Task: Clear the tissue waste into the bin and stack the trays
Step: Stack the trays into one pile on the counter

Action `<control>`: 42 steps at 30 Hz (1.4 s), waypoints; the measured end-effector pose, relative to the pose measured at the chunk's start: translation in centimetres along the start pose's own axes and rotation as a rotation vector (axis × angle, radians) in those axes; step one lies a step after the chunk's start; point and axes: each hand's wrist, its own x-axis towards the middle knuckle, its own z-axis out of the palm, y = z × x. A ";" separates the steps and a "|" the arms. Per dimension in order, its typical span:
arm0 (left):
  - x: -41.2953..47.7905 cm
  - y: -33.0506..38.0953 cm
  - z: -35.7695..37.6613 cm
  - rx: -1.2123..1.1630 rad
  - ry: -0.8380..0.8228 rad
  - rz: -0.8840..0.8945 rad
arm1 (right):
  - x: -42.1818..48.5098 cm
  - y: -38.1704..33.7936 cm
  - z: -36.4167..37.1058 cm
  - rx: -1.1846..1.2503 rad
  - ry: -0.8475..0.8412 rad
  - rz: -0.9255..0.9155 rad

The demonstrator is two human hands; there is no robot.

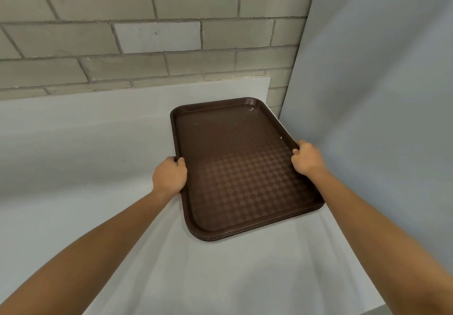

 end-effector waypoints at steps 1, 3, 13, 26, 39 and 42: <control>0.2 0.1 0.0 -0.012 -0.012 -0.005 | 0.1 0.1 0.0 -0.002 0.002 0.003; 0.6 0.4 -0.1 -0.029 -0.038 -0.014 | 0.3 0.1 -0.1 -0.011 0.004 0.006; 1.2 1.4 0.2 -0.082 -0.074 -0.017 | 1.3 0.4 -0.2 -0.026 0.031 0.017; 1.3 1.4 -0.2 -0.151 -0.136 -0.038 | 1.7 0.6 -0.2 0.001 0.033 0.018; 0.4 1.3 -1.2 -0.054 -0.166 0.039 | 0.3 1.8 -1.2 0.067 -0.007 0.057; 0.4 1.3 -1.1 -0.055 -0.174 0.043 | 0.4 1.8 -1.3 0.064 -0.028 0.047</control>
